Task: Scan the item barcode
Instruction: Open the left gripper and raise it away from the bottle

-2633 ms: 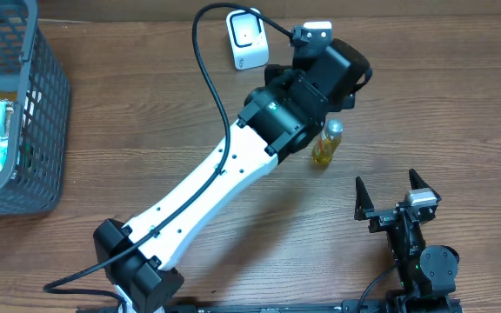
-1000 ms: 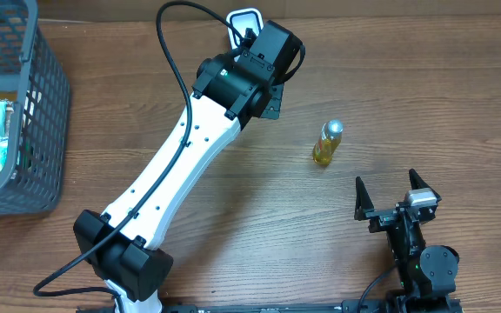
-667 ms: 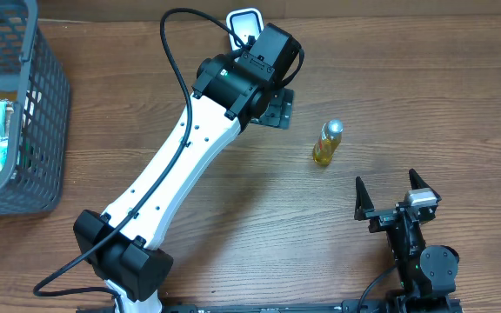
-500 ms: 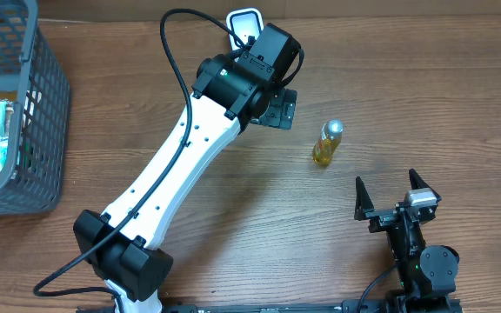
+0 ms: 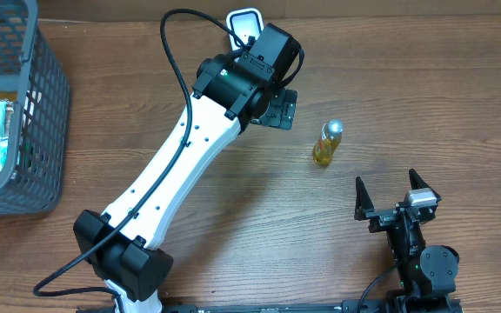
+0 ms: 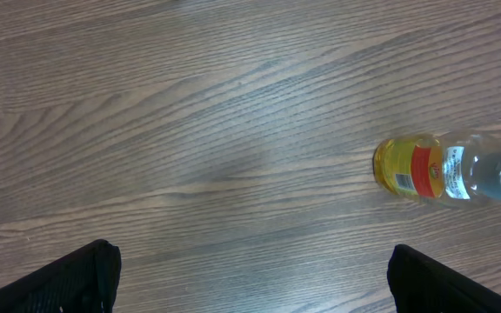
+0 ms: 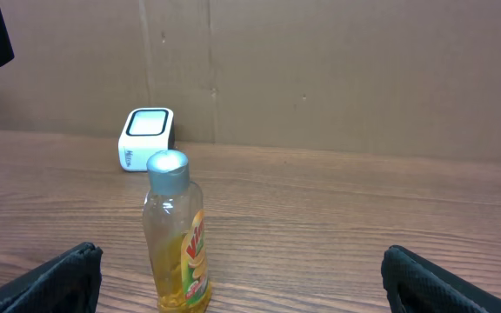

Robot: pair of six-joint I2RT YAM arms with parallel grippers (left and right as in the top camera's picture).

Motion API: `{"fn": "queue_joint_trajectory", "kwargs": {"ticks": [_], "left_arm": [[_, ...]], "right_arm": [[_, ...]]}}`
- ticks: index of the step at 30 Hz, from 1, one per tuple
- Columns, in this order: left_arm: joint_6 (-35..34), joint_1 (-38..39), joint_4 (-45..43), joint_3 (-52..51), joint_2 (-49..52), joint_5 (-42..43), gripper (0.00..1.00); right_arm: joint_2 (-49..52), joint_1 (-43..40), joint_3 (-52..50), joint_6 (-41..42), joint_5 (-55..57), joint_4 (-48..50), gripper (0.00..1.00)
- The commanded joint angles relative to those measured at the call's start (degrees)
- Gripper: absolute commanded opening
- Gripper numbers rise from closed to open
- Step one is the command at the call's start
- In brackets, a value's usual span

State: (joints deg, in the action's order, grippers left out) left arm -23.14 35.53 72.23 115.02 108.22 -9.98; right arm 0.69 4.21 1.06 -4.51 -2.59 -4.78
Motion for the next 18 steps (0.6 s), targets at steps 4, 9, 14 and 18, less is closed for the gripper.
{"fn": "queue_joint_trajectory", "kwargs": {"ticks": [4, 9, 14, 18], "left_arm": [[0.5, 0.1, -0.1, 1.4, 0.3, 0.6, 1.00], [0.5, 0.1, 0.0, 1.4, 0.3, 0.6, 1.00], [0.5, 0.1, -0.1, 1.4, 0.3, 0.5, 0.83], [0.5, 0.1, -0.3, 1.4, 0.3, 0.4, 0.73]], "right_arm": [[-0.1, -0.1, -0.6, 0.0, -0.1, 0.1, 1.00], [-0.1, -0.1, -0.6, 0.0, -0.1, 0.1, 1.00], [-0.1, -0.1, -0.6, 0.0, -0.1, 0.1, 1.00], [-0.1, -0.1, -0.6, 0.0, -0.1, 0.1, 1.00]]}}
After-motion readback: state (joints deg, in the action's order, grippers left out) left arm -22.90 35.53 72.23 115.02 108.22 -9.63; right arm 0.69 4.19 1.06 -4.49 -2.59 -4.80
